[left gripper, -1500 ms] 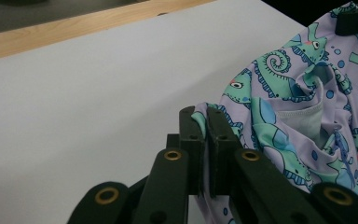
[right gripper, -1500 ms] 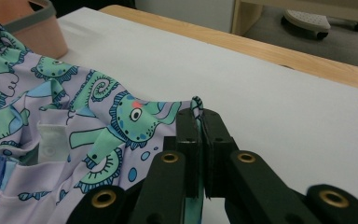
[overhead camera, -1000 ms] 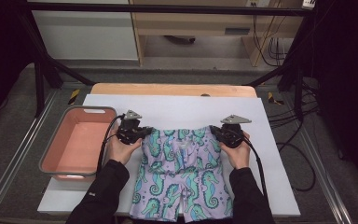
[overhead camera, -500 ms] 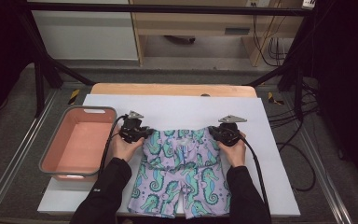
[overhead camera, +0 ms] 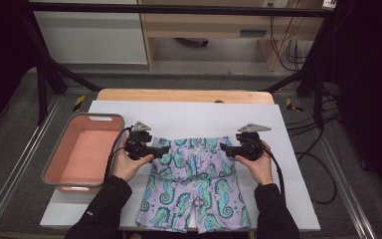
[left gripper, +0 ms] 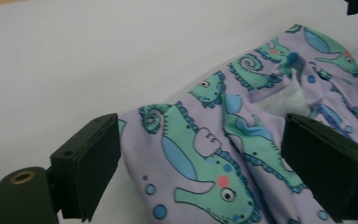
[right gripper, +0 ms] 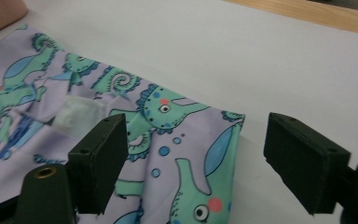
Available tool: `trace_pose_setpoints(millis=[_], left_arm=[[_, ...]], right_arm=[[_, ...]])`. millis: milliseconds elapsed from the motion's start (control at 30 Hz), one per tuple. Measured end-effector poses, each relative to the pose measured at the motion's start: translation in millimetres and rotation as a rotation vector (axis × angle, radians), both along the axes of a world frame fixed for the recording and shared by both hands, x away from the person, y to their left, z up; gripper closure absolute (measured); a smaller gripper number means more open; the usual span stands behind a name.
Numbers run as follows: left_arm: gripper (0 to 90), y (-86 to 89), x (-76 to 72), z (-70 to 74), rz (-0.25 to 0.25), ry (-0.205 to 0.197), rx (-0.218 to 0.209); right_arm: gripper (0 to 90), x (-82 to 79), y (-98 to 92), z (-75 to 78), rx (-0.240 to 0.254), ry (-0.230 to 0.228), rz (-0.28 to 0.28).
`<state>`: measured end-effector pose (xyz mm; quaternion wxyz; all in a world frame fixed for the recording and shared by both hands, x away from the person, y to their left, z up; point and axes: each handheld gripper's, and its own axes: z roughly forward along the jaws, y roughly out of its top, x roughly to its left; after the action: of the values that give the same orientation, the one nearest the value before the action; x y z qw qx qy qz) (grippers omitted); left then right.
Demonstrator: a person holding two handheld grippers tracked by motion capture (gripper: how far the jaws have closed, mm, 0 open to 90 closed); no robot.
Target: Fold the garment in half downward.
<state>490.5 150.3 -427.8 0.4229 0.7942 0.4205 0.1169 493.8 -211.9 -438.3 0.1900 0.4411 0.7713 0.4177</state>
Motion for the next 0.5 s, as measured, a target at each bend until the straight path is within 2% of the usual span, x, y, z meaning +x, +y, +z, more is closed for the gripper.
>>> trace_pose_setpoints(millis=[67, 167, 333, 433, 500], left_arm=[[11.1, -3.5, -3.3, -1.6, -0.012, 0.003, 0.004], [14.0, -11.6, -5.4, -7.4, -0.054, 0.027, 0.003], [32.0, -25.8, -5.1, -20.3, -0.072, 0.077, 0.01], [43.9, -30.7, -3.9, -25.8, -0.079, 0.099, 0.021], [49.7, -32.5, -3.3, -28.8, -0.083, 0.118, 0.014]], right_arm=[[22.0, -5.5, 1.1, 1.4, 0.006, -0.019, 0.014], [21.7, -12.4, 0.7, 2.4, 0.018, -0.018, 0.028], [26.2, -15.4, 0.1, 0.2, 0.015, 0.008, 0.043], [31.0, -15.3, 2.0, -2.4, 0.027, 0.006, 0.052], [32.3, -14.7, 4.3, -4.5, 0.023, 0.019, 0.058]])
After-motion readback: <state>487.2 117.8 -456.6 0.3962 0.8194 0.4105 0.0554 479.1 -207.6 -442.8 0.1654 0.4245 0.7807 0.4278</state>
